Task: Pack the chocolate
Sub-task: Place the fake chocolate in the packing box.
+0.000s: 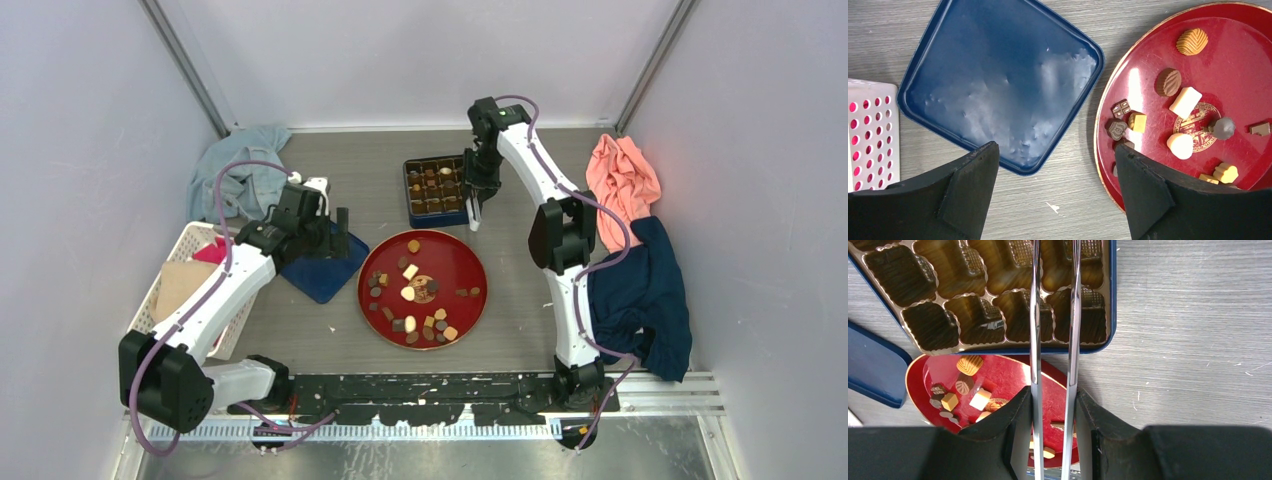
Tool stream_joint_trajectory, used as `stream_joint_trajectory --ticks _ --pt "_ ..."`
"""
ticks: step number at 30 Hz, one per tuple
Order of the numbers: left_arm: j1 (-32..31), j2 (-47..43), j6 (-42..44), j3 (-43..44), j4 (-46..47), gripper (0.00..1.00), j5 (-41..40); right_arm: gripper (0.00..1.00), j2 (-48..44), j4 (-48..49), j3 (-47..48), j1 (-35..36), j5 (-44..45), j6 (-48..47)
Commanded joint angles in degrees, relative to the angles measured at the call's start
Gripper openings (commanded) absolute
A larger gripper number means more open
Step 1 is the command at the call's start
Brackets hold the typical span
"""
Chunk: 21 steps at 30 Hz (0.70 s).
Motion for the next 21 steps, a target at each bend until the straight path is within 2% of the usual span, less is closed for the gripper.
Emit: stream_joint_trajectory --ticks 1,9,14,17,21 --pt "0.18 -0.36 1.37 2.01 1.02 0.86 -2.09 0.35 -0.8 -0.4 2.76 -0.58 -2.18 0.09" --pt "0.18 -0.65 1.04 1.74 1.31 0.86 -1.59 0.45 -1.0 0.11 3.16 -0.77 -2.44 -0.15" --pt "0.18 -0.69 1.27 2.07 0.93 0.86 -1.98 0.46 -1.06 0.19 3.93 -0.88 -2.22 -0.24" --pt "0.18 -0.73 1.29 2.44 0.59 0.86 -2.0 0.43 -1.9 0.29 4.4 -0.87 -1.61 -0.25" --pt "0.18 -0.82 1.14 3.0 0.1 0.86 -1.91 0.29 -3.19 -1.18 8.16 -0.82 -0.69 -0.16"
